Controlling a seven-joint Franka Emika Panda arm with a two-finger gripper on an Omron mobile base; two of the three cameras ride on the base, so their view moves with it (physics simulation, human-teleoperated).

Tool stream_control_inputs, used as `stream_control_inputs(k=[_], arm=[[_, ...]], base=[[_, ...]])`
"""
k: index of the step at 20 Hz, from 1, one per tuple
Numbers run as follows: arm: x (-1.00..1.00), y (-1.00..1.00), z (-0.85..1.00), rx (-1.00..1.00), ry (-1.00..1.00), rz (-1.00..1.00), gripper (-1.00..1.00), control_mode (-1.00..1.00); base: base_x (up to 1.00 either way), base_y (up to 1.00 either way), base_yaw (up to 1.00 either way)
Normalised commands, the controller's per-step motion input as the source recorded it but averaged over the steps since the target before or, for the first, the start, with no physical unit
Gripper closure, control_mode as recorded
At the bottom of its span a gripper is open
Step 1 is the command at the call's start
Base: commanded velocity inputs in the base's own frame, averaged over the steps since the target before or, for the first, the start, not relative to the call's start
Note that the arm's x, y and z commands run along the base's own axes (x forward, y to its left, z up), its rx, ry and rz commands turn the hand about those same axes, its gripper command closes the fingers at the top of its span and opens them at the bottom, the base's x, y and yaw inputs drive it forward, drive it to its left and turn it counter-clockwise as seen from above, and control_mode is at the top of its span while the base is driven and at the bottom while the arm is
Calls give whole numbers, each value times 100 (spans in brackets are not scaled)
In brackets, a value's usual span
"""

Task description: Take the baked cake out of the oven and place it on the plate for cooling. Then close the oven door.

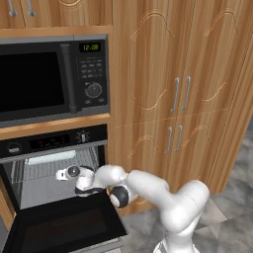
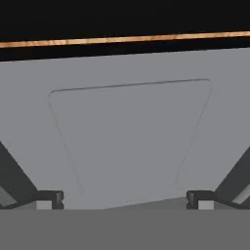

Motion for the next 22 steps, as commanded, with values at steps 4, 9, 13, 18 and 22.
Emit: stream_control_inputs(k=[4,9,13,18,22], arm=[[73,12,8,-5,13,3,-100,-100],[38,23,1,-13,18,7,-100,-100],[0,43,2,-16,28,4,-100,-100],[-26,37,1,-11,25,3,-100,-100],[-41,31,7,-2,13,3,-100,-100]], base=[[0,0,0],[0,0,0],[0,0,0],[0,0,0],[0,0,0]])
